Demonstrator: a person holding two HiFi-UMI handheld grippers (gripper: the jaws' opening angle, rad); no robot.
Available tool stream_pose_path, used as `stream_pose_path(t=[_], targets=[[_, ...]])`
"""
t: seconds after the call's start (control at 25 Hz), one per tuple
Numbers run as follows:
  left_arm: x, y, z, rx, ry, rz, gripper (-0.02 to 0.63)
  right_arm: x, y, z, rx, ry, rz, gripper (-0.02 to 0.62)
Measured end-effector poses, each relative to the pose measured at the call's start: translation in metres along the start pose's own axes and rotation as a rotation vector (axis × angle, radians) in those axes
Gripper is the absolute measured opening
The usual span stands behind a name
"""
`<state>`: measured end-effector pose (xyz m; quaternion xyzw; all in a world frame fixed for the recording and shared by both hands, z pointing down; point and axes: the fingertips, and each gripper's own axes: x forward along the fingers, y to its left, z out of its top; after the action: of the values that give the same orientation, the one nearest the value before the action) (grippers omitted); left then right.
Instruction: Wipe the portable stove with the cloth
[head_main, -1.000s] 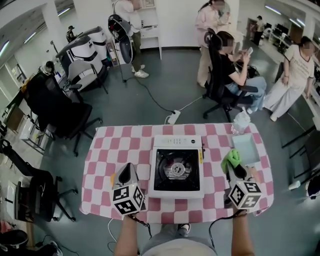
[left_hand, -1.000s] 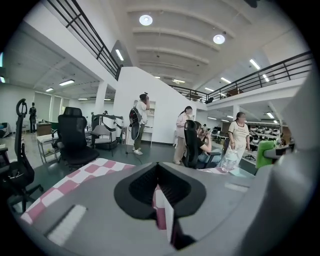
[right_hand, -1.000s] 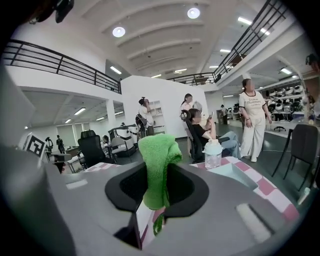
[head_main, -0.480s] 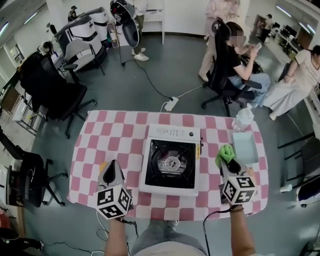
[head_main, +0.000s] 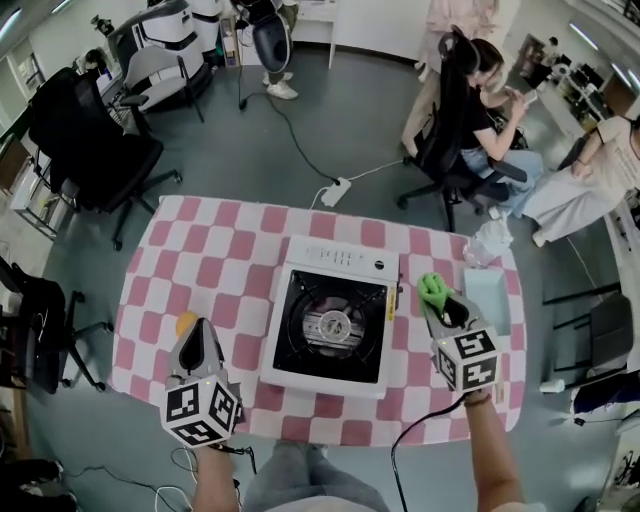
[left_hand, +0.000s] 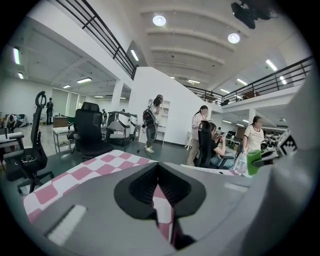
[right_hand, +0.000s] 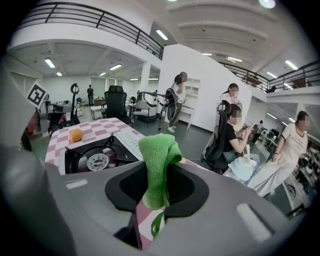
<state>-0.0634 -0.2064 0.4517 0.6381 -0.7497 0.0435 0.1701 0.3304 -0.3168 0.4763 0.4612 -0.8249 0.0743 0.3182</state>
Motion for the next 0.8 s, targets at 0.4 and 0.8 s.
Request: stream_pose_path(t=[0.4,0.8], targets=[[0.011,0.019,-0.021,0.0,0.041,0.035,0.002,0.05,0.0,-0.002,-0.268,0.143,0.051,0.091],[0.022,0.035,-0.029,-0.028,0.059,0.066,0.002,0.094,-0.006,-0.007,-0.441,0.244,0.056,0.091]])
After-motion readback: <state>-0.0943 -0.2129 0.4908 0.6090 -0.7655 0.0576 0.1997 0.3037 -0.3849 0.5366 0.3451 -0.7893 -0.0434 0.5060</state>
